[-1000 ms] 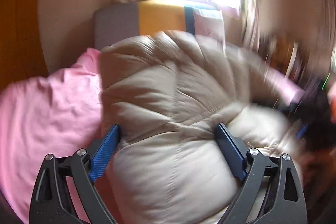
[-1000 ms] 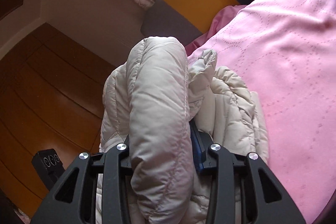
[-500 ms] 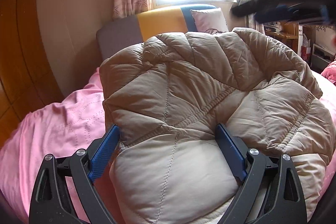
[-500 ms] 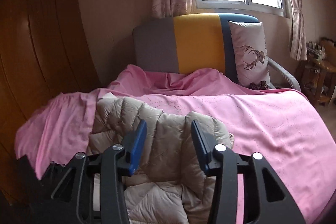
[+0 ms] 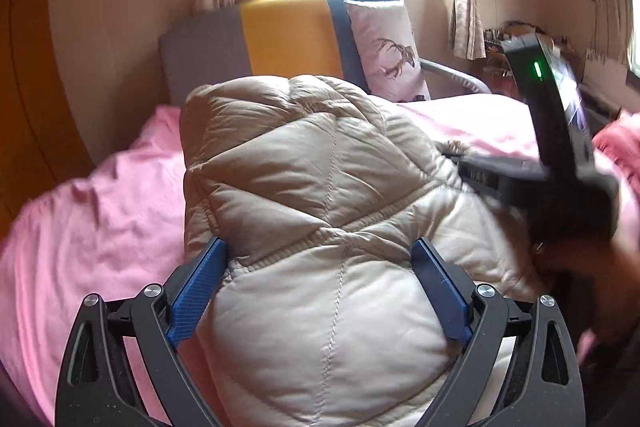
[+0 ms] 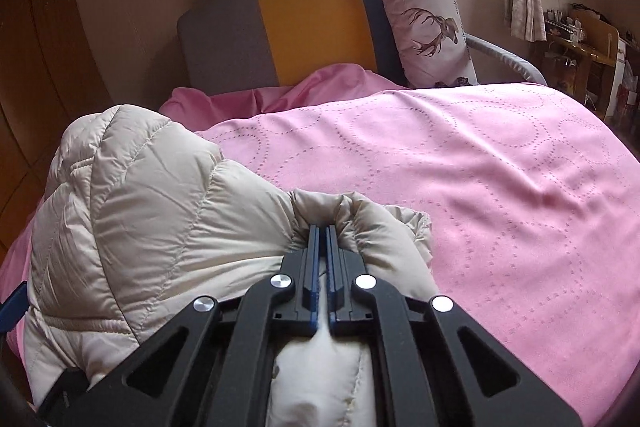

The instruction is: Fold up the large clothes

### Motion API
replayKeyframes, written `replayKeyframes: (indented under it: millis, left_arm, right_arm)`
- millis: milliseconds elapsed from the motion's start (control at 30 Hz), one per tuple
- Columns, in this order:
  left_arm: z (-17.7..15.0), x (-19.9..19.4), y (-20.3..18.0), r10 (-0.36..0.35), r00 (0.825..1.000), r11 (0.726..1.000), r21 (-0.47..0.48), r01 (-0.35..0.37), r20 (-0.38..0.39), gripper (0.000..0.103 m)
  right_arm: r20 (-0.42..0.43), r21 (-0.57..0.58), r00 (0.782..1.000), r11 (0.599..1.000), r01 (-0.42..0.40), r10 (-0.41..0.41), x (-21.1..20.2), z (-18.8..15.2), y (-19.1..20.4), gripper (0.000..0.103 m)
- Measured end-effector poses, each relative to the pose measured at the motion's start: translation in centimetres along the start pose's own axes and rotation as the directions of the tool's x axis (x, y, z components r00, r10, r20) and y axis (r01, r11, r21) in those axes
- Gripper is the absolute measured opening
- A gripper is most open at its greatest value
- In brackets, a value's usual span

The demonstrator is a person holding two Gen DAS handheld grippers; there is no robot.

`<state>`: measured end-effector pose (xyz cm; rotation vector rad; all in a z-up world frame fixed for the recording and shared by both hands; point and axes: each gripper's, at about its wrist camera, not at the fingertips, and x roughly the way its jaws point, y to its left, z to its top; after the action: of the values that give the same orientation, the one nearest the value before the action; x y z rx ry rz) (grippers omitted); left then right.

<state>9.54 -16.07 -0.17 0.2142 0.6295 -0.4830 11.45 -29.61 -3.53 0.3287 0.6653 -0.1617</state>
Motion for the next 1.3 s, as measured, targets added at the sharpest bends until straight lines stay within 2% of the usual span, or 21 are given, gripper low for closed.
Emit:
replayKeyframes:
  millis: [67, 167, 333, 433, 533, 767, 867, 1000, 1100, 1200, 1267, 1300]
  left_arm:
    - [2.3, -0.7, 1.4, -0.014, 1.000, 0.996, -0.085, 0.015, 0.020, 0.092]
    - [5.8, -0.1, 2.5, 0.016, 0.999, 0.990, -0.140, -0.011, 0.036, 0.092]
    - [9.7, 5.4, 1.2, 0.137, 0.990, 0.990, -0.025, -0.137, -0.030, 0.092]
    - [9.8, 9.3, 0.3, 0.210, 0.974, 0.976, 0.068, -0.205, -0.084, 0.092]
    - [8.8, 12.2, 0.4, 0.230, 0.963, 0.971, 0.095, -0.218, -0.140, 0.096]
    - [7.4, 16.9, 1.5, 0.184, 0.958, 0.983, 0.060, -0.175, -0.218, 0.100]
    - [7.1, 18.5, 1.6, 0.187, 0.953, 0.982, 0.060, -0.178, -0.238, 0.100]
    - [6.9, 17.9, 1.8, 0.196, 0.955, 0.981, 0.053, -0.189, -0.224, 0.100]
    - [6.7, 15.1, 1.9, 0.192, 0.964, 0.981, 0.052, -0.186, -0.184, 0.099]
    - [5.7, 10.5, 1.7, 0.114, 0.982, 0.993, 0.022, -0.112, -0.148, 0.099]
    - [3.9, 6.8, 1.7, 0.063, 0.994, 0.998, 0.014, -0.062, -0.092, 0.099]
    - [3.1, 5.6, 1.6, 0.059, 0.996, 0.998, 0.019, -0.057, -0.074, 0.099]
  right_arm:
    - [0.005, 0.021, 1.000, 1.000, -0.012, 0.012, -0.9, -0.2, -0.3, 0.002]
    - [0.013, 0.025, 1.000, 1.000, -0.010, 0.009, -1.0, -0.1, -0.3, 0.002]
    - [0.016, 0.031, 1.000, 0.999, -0.018, 0.017, -1.4, -0.2, -0.4, 0.003]
    - [0.014, 0.051, 1.000, 0.998, -0.021, 0.021, -1.3, -0.2, -0.8, 0.003]
    - [0.000, 0.082, 1.000, 0.996, -0.020, 0.020, -1.1, 0.1, -1.3, 0.003]
    - [-0.034, 0.117, 0.999, 0.993, 0.024, -0.020, 0.2, 0.6, -1.5, 0.003]
    - [-0.055, 0.106, 0.997, 0.993, 0.057, -0.051, 1.3, 1.0, -1.3, 0.003]
    - [-0.054, 0.090, 0.997, 0.995, 0.053, -0.048, 1.5, 0.8, -1.2, 0.003]
    - [-0.036, 0.079, 0.999, 0.996, 0.032, -0.029, 1.0, 0.5, -1.2, 0.003]
    - [-0.016, 0.090, 1.000, 0.996, 0.002, 0.000, 0.5, 0.5, -1.6, 0.004]
    - [-0.009, 0.103, 0.999, 0.994, -0.036, 0.037, 0.0, 0.6, -1.9, 0.005]
    - [-0.002, 0.102, 0.998, 0.993, -0.055, 0.055, -0.6, 0.7, -1.9, 0.011]
